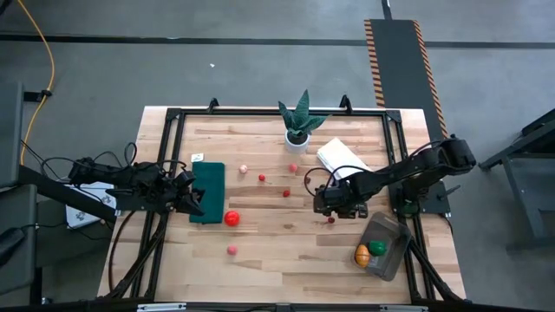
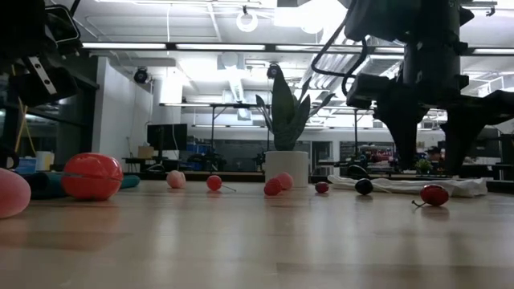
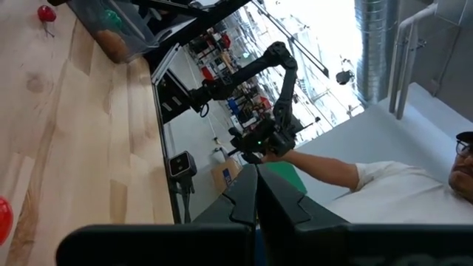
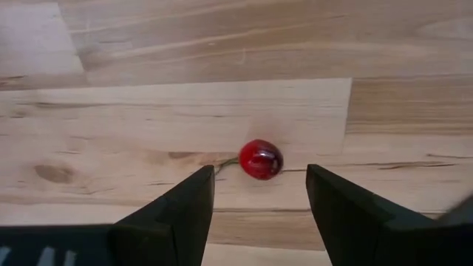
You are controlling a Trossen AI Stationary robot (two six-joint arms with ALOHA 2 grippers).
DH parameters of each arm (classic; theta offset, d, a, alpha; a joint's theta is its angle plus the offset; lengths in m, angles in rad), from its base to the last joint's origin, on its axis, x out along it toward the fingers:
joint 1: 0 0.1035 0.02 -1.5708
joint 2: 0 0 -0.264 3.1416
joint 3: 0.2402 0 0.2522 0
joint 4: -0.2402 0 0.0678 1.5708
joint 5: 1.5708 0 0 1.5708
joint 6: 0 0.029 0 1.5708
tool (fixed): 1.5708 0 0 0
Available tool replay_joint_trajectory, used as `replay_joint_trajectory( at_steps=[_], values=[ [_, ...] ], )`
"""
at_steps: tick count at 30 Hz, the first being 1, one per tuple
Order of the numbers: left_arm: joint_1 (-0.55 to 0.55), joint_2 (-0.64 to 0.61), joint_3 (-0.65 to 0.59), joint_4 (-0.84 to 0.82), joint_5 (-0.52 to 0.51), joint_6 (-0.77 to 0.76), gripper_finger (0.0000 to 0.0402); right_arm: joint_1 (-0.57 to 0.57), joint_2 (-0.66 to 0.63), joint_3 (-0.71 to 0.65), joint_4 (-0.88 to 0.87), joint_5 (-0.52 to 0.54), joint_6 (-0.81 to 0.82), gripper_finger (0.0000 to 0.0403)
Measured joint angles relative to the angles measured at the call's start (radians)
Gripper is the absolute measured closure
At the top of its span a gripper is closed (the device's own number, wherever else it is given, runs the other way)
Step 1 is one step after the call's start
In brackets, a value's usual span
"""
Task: Pick and placing Produce into tupperware
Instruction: Put the bottom red cherry into the black bin
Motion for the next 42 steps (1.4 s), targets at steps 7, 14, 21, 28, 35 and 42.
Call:
replay_joint_trajectory(
  at_steps=[7,14,21,28,35,42],
  values=[
    [0.000,0.002,0.000,0.000,-0.002,0.000,0.0401,0.002,0.046,0.000,0.043,-0.002,0.007,0.0199],
    [0.000,0.002,0.000,0.000,-0.001,0.000,0.0401,0.002,0.064,0.000,0.044,-0.028,-0.001,0.0199],
    [0.000,0.002,0.000,-0.001,-0.002,0.000,0.0401,0.002,0.063,0.000,0.043,-0.036,-0.001,0.0199],
    [0.000,0.002,0.000,0.000,-0.002,0.000,0.0401,0.002,0.063,0.000,0.039,-0.036,-0.001,0.0199],
    [0.000,0.002,0.000,0.000,-0.003,0.000,0.0401,0.003,0.063,0.000,0.032,-0.039,0.005,0.0199],
    [0.000,0.002,0.000,0.000,-0.004,0.000,0.0401,0.008,0.072,-0.001,0.030,-0.043,0.011,0.0199]
  ],
)
